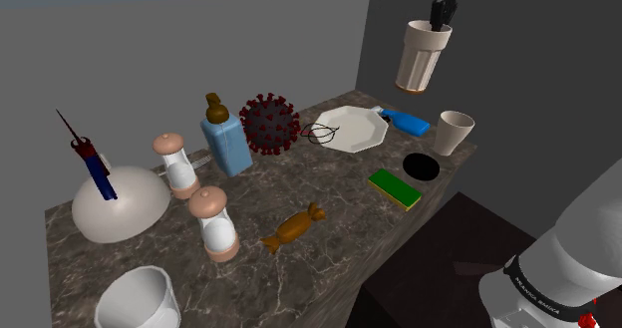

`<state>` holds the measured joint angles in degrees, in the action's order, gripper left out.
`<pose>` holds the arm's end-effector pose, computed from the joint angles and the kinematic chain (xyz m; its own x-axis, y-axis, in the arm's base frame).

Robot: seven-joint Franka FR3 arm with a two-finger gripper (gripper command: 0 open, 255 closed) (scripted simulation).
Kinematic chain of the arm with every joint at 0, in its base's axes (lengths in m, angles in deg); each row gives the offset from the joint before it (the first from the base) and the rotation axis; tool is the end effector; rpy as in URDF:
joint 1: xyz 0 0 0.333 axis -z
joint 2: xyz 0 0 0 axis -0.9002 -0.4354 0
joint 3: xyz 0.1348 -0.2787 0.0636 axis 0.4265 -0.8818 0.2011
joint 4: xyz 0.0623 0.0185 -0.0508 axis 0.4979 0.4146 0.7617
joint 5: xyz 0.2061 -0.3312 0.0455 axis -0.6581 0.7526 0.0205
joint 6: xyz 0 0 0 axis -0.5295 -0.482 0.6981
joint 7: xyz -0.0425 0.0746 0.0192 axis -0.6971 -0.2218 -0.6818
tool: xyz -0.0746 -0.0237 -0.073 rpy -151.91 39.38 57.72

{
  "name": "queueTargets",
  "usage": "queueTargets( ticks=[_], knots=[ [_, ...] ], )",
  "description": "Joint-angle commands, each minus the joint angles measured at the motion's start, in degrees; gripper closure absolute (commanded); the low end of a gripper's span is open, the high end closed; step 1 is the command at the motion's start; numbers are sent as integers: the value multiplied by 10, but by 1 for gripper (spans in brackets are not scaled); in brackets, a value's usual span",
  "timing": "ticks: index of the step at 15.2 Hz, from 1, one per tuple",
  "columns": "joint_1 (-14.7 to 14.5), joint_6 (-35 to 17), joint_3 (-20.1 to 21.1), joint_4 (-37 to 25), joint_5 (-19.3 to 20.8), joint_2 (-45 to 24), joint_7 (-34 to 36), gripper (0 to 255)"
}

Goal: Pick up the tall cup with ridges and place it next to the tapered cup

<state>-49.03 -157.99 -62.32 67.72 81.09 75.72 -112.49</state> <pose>0.5046 -0.2368 0.6103 0.9871 0.1545 -0.0424 0.1482 -0.9811 -0.1248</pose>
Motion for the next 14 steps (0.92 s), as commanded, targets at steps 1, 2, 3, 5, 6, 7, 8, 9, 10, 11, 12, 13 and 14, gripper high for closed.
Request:
queueTargets(
  ticks=[1, 2, 3, 5, 6, 7, 8, 9, 10, 11, 12, 13, 14],
  knots=[
    [0, -18, 0, 22, 1, 5, -2, 255],
    [0, -26, 0, 32, 1, 7, -2, 255],
    [-1, -34, 0, 42, 2, 8, -2, 255],
    [-1, -50, 1, 61, 2, 11, -3, 255],
    [-1, -58, 1, 70, 2, 12, -3, 255],
    [-1, -66, 1, 79, 3, 13, -4, 255],
    [-1, -74, 1, 87, 3, 14, -4, 255],
    [-2, -82, 1, 96, 3, 15, -4, 255],
    [-2, -90, 1, 104, 3, 15, -5, 255],
    [-2, -98, 1, 113, 3, 16, -5, 255],
    [-2, -105, 1, 121, 3, 16, -6, 255],
    [-2, -113, 1, 129, 3, 16, -6, 255],
    [-2, -121, 2, 136, 3, 16, -7, 255]
  ],
)
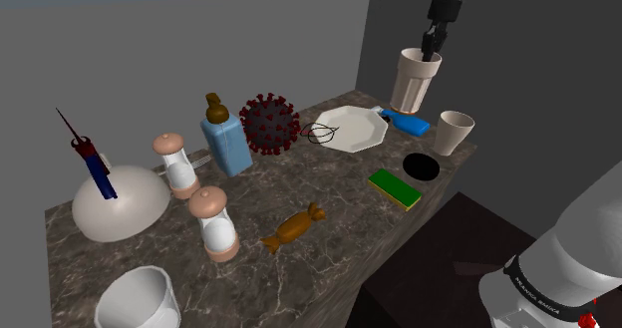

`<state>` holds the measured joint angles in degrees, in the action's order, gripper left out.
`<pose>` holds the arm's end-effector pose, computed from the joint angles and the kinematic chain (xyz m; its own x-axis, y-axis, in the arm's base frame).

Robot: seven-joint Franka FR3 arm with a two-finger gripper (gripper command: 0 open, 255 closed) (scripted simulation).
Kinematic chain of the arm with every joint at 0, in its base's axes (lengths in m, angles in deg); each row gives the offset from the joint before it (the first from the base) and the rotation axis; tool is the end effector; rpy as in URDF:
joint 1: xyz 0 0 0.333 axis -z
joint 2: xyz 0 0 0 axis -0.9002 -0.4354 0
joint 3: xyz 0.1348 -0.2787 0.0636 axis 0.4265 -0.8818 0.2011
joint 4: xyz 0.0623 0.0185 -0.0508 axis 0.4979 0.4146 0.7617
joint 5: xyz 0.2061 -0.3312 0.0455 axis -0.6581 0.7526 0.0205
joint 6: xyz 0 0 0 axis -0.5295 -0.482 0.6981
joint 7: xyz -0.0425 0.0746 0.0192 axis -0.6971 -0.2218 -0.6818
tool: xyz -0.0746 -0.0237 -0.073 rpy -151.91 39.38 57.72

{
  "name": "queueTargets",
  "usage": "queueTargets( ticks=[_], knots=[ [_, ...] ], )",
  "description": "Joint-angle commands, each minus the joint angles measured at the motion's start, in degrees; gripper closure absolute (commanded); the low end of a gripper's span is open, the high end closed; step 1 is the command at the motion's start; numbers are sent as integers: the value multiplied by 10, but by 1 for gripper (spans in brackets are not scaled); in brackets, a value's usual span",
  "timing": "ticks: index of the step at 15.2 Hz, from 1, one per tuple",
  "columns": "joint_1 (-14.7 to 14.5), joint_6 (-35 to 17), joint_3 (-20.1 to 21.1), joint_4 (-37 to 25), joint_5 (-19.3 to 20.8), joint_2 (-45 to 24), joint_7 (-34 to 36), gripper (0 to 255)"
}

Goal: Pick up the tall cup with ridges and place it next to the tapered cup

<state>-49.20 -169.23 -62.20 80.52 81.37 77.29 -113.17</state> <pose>0.5041 -0.2377 0.5361 0.9870 0.1551 -0.0424 0.1488 -0.9809 -0.1249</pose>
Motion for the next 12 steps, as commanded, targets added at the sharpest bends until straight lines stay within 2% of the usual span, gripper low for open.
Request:
queueTargets(
  ticks=[1, 12],
  knots=[
    [0, -16, 0, 16, 0, 1, -1, 255],
    [-1, -99, 1, 90, -3, -9, -8, 255]
  ],
)
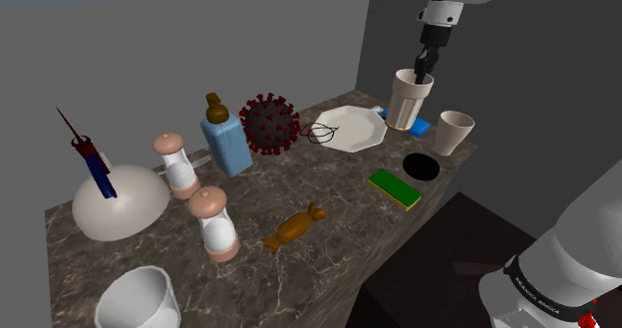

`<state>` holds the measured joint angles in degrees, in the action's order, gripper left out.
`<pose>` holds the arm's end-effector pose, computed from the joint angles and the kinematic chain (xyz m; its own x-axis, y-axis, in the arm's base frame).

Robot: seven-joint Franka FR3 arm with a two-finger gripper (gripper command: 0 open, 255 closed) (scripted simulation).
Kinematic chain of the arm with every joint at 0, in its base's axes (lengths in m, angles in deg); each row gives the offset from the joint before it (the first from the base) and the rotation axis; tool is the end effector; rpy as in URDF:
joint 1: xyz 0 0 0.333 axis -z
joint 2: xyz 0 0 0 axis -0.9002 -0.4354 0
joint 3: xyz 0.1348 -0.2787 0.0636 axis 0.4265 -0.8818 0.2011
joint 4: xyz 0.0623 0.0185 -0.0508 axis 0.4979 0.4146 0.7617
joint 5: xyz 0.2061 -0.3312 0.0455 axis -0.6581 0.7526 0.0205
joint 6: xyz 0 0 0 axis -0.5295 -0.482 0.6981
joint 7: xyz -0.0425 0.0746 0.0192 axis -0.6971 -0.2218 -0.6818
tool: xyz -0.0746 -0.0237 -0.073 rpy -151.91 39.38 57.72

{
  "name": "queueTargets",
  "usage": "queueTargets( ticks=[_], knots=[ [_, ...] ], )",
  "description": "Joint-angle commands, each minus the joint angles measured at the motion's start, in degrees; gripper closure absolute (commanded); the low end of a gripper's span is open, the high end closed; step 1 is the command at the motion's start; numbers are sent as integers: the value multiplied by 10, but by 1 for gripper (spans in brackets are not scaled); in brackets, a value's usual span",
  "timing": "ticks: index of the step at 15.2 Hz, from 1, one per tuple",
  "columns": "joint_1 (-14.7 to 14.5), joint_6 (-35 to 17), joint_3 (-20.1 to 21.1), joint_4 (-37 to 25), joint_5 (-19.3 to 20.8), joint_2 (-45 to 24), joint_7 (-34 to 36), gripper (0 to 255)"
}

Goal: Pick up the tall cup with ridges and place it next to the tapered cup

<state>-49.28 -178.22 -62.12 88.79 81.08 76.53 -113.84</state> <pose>0.5043 -0.2369 0.4733 0.9869 0.1554 -0.0424 0.1491 -0.9809 -0.1249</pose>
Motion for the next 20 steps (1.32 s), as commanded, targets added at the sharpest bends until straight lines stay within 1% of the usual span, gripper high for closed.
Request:
queueTargets(
  ticks=[1, 14, 20],
  knots=[
    [0, -16, 0, 13, -1, -3, -2, 255],
    [1, -111, 1, 77, -11, -34, -14, 255],
    [0, -113, 0, 78, -11, -35, -14, 255]
  ],
)
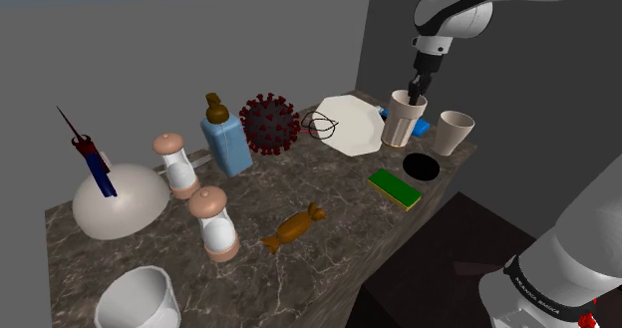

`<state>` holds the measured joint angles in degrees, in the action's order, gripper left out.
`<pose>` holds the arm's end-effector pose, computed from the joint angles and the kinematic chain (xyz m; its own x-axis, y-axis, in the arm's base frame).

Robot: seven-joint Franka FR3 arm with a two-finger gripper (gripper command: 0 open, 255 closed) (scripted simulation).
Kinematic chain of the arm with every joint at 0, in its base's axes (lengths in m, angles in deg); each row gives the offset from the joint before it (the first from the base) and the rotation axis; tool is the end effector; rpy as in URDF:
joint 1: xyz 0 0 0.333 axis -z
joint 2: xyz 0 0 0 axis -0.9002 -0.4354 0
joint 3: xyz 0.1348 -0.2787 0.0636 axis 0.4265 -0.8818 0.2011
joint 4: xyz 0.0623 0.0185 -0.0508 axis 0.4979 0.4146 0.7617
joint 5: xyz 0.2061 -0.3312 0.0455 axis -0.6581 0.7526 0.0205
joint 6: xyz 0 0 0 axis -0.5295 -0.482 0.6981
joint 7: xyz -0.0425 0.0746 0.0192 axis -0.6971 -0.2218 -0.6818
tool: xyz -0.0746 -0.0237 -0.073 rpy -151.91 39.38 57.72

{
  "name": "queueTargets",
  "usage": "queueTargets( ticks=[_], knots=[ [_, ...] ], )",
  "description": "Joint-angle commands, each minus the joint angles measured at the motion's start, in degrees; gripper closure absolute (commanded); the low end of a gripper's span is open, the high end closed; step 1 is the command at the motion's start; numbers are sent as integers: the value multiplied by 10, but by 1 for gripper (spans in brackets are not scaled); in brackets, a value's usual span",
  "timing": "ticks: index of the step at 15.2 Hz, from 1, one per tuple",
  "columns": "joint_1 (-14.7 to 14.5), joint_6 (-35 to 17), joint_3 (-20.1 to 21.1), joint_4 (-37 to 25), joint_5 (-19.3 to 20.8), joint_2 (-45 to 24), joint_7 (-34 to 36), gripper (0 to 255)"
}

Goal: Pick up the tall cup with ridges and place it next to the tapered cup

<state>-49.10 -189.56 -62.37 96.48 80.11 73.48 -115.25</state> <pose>0.5025 -0.2413 0.3978 0.9884 0.1485 -0.0326 0.1438 -0.9827 -0.1166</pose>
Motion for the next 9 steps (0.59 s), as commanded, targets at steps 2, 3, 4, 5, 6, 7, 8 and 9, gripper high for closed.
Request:
queueTargets(
  ticks=[2, 3, 4, 5, 6, 7, 8, 9],
  knots=[
    [-2, 1, 2, 2, -2, -5, 0, 255],
    [-3, 2, 2, -1, -2, -5, 1, 0],
    [-2, 1, 2, 1, -2, -5, -1, 0],
    [-2, 0, 2, 2, -2, -5, -1, 0],
    [-2, 0, 2, 2, -2, -5, -1, 0],
    [-2, 0, 2, 2, -2, -5, -1, 0],
    [-2, 1, 2, 2, -2, -5, 0, 0],
    [-2, 19, 1, -12, 0, 1, 1, 0]
  ],
)
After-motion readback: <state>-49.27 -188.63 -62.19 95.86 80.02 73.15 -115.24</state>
